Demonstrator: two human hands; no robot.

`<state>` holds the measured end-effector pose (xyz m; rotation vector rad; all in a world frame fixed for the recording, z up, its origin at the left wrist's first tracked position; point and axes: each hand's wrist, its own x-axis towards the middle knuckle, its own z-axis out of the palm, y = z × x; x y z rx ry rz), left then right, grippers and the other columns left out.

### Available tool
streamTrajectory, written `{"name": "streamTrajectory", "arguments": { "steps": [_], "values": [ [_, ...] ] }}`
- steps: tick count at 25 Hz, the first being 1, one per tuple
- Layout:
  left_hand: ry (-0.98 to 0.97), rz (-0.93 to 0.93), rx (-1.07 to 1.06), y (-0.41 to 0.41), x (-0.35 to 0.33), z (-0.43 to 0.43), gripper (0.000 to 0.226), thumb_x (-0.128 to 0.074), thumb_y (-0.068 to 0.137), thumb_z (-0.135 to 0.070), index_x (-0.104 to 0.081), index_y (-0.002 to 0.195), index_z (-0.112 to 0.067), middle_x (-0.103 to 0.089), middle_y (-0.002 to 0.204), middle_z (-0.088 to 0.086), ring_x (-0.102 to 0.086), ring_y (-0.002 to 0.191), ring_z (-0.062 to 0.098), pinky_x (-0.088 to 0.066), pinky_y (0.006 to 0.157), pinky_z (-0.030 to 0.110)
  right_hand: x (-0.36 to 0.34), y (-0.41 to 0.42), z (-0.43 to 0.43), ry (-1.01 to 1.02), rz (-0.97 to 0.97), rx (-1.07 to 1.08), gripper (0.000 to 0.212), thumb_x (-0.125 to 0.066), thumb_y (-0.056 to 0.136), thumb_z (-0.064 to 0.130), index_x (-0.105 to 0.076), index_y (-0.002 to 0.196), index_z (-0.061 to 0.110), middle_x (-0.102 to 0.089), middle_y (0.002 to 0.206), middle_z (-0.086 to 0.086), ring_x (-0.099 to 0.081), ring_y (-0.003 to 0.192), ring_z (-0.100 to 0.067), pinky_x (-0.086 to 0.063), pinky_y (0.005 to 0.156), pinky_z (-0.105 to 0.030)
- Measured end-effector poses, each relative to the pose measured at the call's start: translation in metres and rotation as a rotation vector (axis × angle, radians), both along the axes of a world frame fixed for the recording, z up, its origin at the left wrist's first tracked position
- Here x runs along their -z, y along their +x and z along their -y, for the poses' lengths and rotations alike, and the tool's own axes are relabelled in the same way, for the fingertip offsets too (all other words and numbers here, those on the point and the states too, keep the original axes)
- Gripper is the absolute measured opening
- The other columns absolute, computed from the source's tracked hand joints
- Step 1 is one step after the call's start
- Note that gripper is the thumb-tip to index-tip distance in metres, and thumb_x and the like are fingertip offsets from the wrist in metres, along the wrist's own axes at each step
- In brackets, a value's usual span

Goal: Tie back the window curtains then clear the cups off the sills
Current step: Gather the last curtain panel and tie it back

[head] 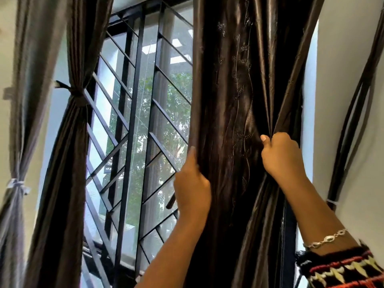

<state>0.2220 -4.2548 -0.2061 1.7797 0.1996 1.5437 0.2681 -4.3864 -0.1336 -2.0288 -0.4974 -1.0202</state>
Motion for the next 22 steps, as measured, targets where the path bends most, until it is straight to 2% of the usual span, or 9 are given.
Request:
{"name": "streamTrajectory", "arguments": {
  "steps": [2,5,8,11,15,17,19,20,22],
  "values": [
    [0.093,-0.080,0.068,0.004,0.008,0.016,0.071,-0.042,0.079,0.013,-0.037,0.141,-0.021,-0.066,0.091,0.019,-0.061,0.081,0.034,-0.042,0.065,0.028,0.000,0.000,-0.003,-0.007,0.001,0.010,0.042,-0.038,0.099,0.023,-0.025,0.060,0.015,-0.034,0.061,-0.003,-0.032,0.053,-0.018,-0.023,0.052,-0.032],
    [0.193,-0.149,0.139,0.012,0.012,0.041,0.080,-0.039,0.076,0.013,-0.024,0.145,-0.024,-0.065,0.105,0.017,-0.061,0.086,0.032,-0.046,0.075,0.035,-0.001,0.000,-0.005,-0.005,-0.021,0.007,0.042,-0.038,0.100,0.025,-0.026,0.061,0.015,-0.033,0.061,-0.003,-0.037,0.060,-0.023,-0.027,0.056,-0.031],
    [0.279,-0.193,0.181,0.018,0.011,0.062,0.082,-0.038,0.076,0.012,-0.016,0.148,-0.023,-0.062,0.113,0.018,-0.060,0.089,0.034,-0.045,0.077,0.040,-0.001,0.000,-0.006,0.006,-0.026,-0.014,0.041,-0.037,0.100,0.025,-0.027,0.061,0.015,-0.036,0.063,-0.003,-0.039,0.066,-0.025,-0.024,0.053,-0.030],
    [0.355,-0.249,0.150,0.028,0.007,0.075,0.077,-0.040,0.081,0.007,-0.012,0.148,-0.019,-0.058,0.120,0.017,-0.059,0.092,0.035,-0.045,0.079,0.042,-0.004,-0.002,-0.005,0.037,-0.052,-0.093,0.040,-0.035,0.100,0.024,-0.030,0.061,0.014,-0.040,0.063,-0.003,-0.040,0.055,-0.019,-0.024,0.048,-0.029],
    [0.361,-0.181,0.123,0.038,0.006,0.077,0.059,-0.042,0.083,0.007,-0.035,0.140,-0.010,-0.063,0.113,0.016,-0.061,0.088,0.033,-0.048,0.076,0.042,0.000,-0.006,-0.004,-0.026,-0.081,-0.175,0.048,-0.040,0.094,0.046,-0.032,0.060,0.012,-0.037,0.060,-0.002,-0.038,0.054,-0.017,-0.027,0.050,-0.030],
    [0.338,-0.086,0.191,0.041,0.010,0.076,0.050,-0.041,0.081,0.007,-0.048,0.129,-0.005,-0.066,0.103,0.018,-0.061,0.080,0.033,-0.046,0.068,0.039,0.004,-0.006,-0.004,-0.083,-0.063,-0.103,0.045,-0.047,0.094,0.036,-0.029,0.061,0.013,-0.035,0.060,-0.002,-0.038,0.059,-0.021,-0.025,0.049,-0.030],
    [0.317,0.025,0.358,0.044,0.023,0.071,0.044,-0.044,0.087,-0.009,-0.050,0.130,-0.009,-0.066,0.107,0.019,-0.062,0.088,0.031,-0.045,0.071,0.033,0.005,-0.007,-0.004,-0.067,-0.061,-0.052,0.042,-0.045,0.097,0.026,-0.027,0.061,0.015,-0.034,0.062,-0.001,-0.037,0.058,-0.019,-0.022,0.047,-0.027],
    [0.258,0.072,0.459,0.046,0.033,0.067,0.044,-0.044,0.092,-0.030,-0.048,0.133,-0.014,-0.064,0.116,0.015,-0.061,0.102,0.025,-0.047,0.080,0.030,0.006,-0.007,-0.005,-0.053,-0.058,-0.040,0.042,-0.044,0.097,0.025,-0.027,0.061,0.015,-0.034,0.062,0.000,-0.035,0.055,-0.016,-0.021,0.046,-0.025],
    [0.026,0.078,0.526,0.051,0.055,0.053,0.074,-0.027,0.082,-0.072,-0.041,0.137,-0.024,-0.056,0.132,0.005,-0.051,0.123,0.017,-0.043,0.100,0.031,0.007,-0.008,-0.005,-0.035,-0.046,-0.040,0.042,-0.043,0.098,0.024,-0.026,0.061,0.014,-0.034,0.061,-0.001,-0.032,0.052,-0.011,-0.020,0.045,-0.023]
  ]
}}
